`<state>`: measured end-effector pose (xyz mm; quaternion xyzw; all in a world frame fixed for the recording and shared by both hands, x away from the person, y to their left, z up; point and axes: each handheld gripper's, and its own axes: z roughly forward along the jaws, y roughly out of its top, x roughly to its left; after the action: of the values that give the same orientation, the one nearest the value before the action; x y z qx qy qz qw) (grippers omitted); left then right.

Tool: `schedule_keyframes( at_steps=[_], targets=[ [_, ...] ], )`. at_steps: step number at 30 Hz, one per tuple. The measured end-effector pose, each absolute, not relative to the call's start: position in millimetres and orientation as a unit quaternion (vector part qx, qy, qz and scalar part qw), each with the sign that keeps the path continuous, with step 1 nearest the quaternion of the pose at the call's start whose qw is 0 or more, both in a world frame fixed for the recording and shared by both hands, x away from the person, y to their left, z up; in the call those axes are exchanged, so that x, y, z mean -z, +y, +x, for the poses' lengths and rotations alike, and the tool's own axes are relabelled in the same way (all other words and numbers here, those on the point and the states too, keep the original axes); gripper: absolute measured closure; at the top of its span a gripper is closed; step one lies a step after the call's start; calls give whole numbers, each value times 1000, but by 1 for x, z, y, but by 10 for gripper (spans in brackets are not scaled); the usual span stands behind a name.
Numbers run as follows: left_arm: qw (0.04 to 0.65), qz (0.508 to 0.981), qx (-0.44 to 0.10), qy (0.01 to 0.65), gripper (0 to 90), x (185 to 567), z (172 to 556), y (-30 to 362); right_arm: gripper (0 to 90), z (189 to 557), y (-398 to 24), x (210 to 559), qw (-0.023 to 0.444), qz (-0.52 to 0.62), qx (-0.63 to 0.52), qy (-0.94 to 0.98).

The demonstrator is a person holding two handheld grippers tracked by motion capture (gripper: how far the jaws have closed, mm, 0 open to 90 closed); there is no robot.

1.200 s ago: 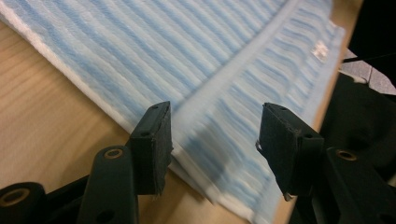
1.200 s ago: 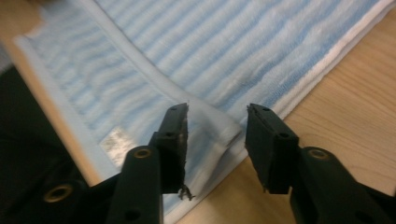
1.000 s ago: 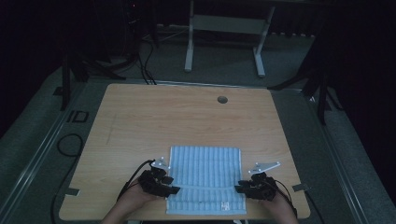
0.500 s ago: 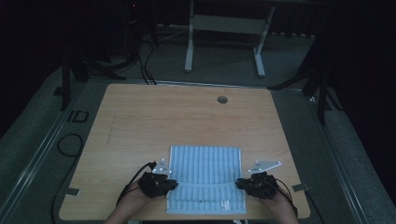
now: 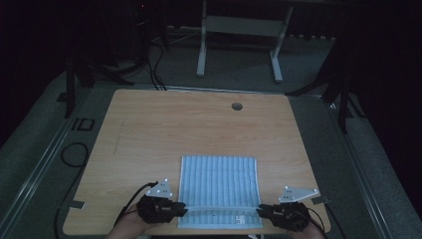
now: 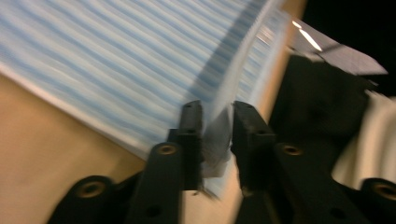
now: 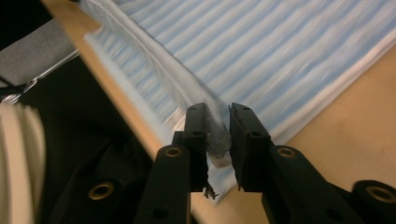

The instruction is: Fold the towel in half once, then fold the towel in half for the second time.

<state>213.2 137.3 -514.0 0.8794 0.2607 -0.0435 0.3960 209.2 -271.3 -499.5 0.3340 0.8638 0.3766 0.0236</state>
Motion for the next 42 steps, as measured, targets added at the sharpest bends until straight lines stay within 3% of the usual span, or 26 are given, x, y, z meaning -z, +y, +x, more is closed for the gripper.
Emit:
schedule_keyframes(
  at_steps=[4,10,19,29,42],
  targets=[
    [390,879,56,268,613,515,210,141,718,199,-278,506,25,345,-367,864],
    [387,871,47,299,593,516,218,146,674,201,-282,503,28,350,-362,863],
    [358,876,17,324,494,525,232,141,605,221,-281,505,32,353,-350,867],
    [338,866,-43,366,493,522,266,147,588,271,-274,502,90,365,-325,868],
    [328,851,-74,403,439,519,331,151,535,337,-264,491,108,373,-306,869]
  ],
)
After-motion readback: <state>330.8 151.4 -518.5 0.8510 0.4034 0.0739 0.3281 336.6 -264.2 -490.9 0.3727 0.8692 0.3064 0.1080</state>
